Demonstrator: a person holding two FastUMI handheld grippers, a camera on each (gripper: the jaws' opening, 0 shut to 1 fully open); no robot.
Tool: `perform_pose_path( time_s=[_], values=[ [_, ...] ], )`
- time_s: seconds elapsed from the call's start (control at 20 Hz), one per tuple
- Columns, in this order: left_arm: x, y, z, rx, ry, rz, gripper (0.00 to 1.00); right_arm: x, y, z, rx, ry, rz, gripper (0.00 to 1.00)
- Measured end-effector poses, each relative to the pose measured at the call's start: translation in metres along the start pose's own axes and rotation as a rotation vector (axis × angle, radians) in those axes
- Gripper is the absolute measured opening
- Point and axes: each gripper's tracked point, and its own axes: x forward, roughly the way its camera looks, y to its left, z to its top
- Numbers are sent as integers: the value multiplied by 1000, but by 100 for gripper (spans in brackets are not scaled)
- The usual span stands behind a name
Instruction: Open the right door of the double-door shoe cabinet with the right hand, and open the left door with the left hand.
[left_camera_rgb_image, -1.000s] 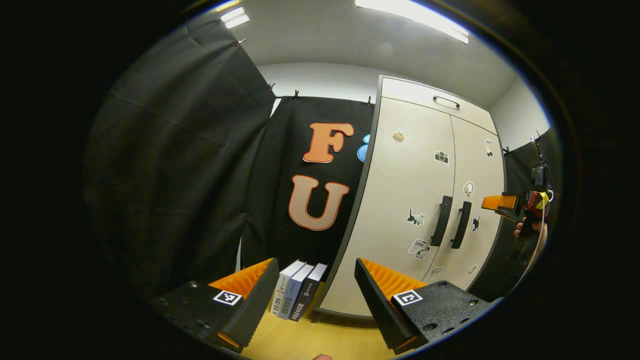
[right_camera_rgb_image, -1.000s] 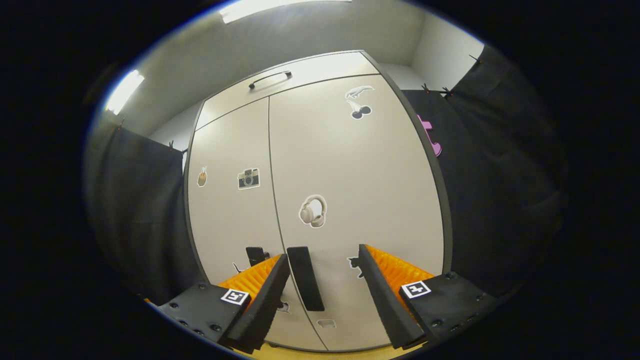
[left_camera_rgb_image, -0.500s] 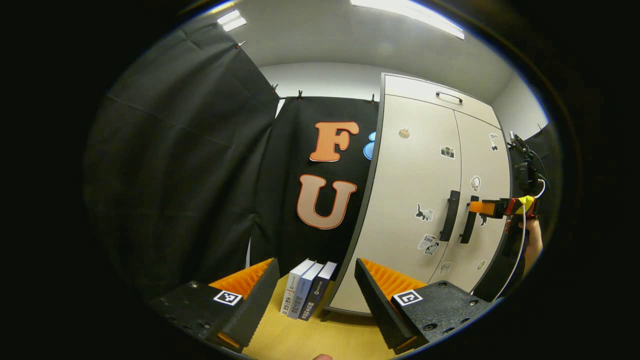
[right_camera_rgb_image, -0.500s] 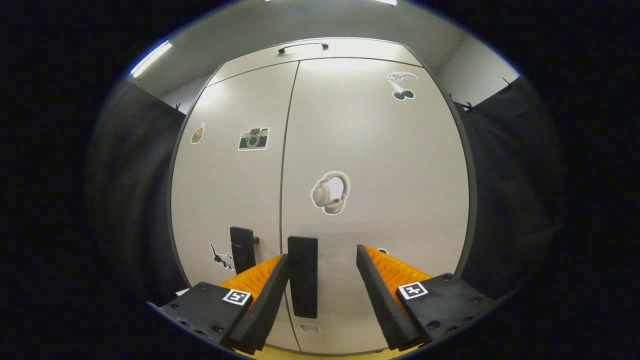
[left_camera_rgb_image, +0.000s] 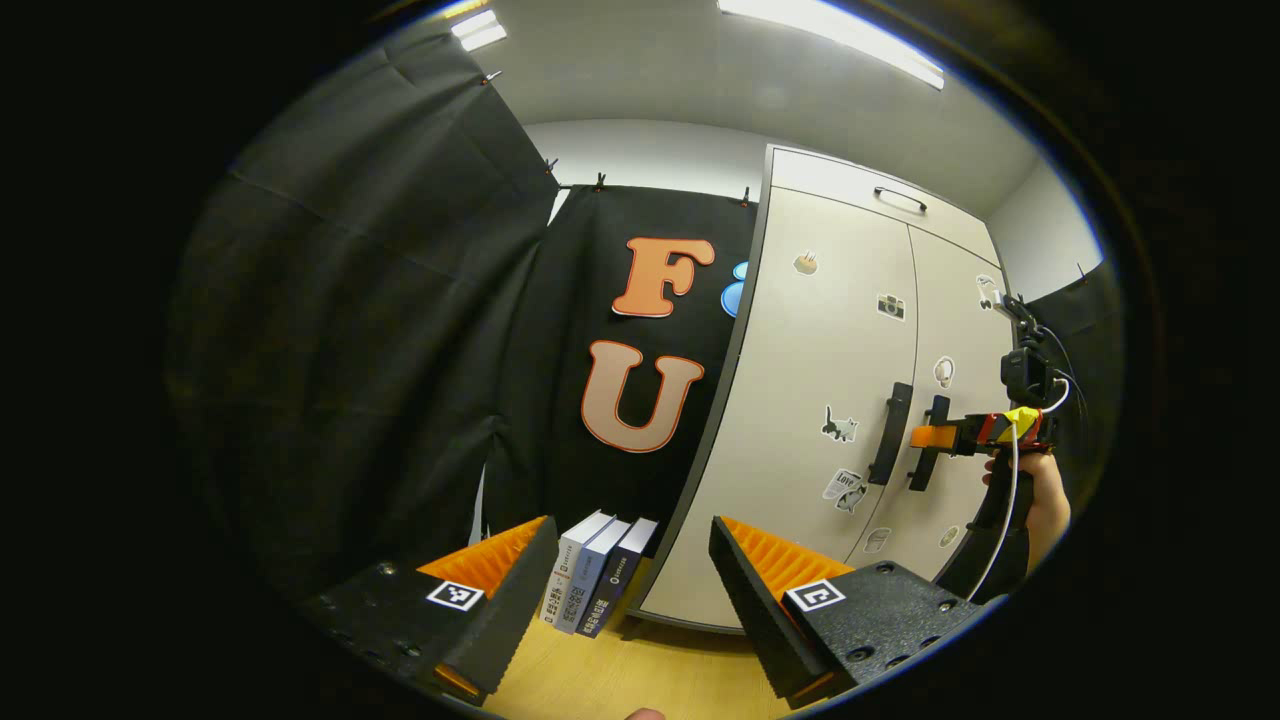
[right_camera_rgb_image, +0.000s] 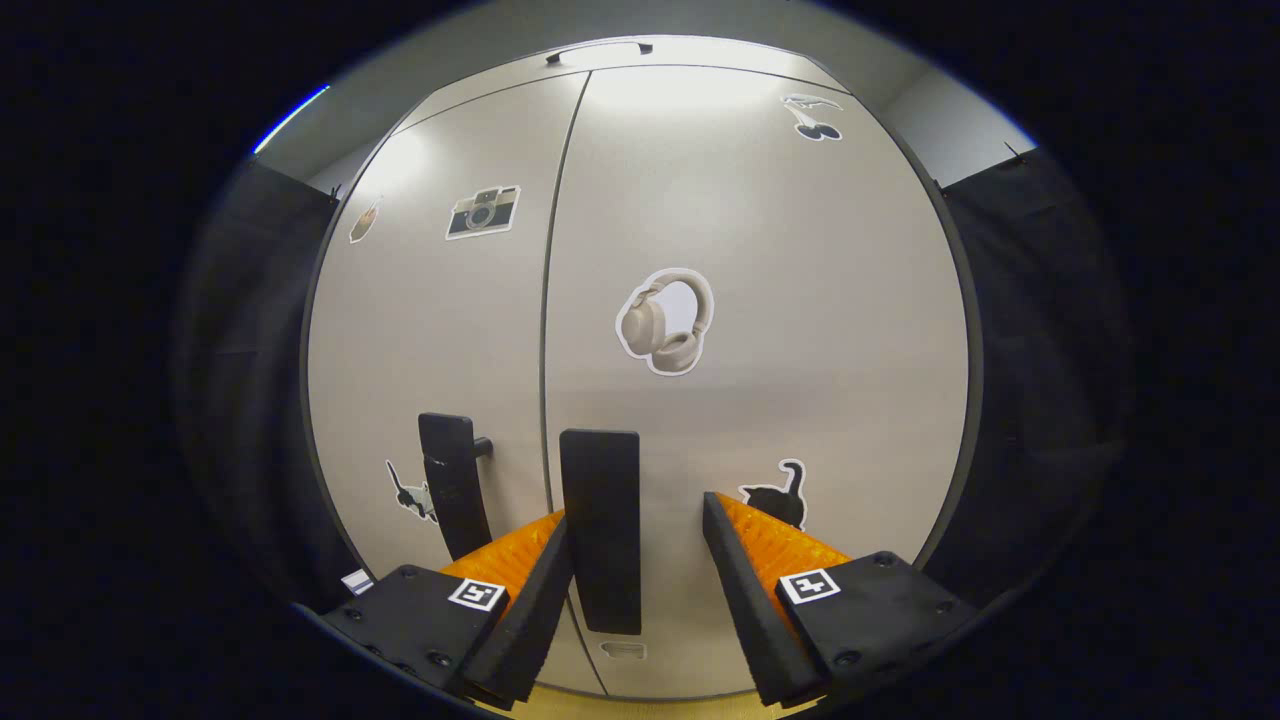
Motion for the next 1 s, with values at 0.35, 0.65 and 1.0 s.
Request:
perform_pose_path(
  time_s=[0.35, 0.65, 1.0],
  values=[
    [0, 7, 1, 3, -3, 1, 94, 3, 18, -2, 56, 10, 55, 47],
    [-6, 5, 6, 11, -11, -22, 94, 2, 17, -7, 66, 33, 63, 32],
    [-7, -4, 7, 35, -17, -38, 94, -13, 18, -7, 55, 48, 111, 31]
  ],
)
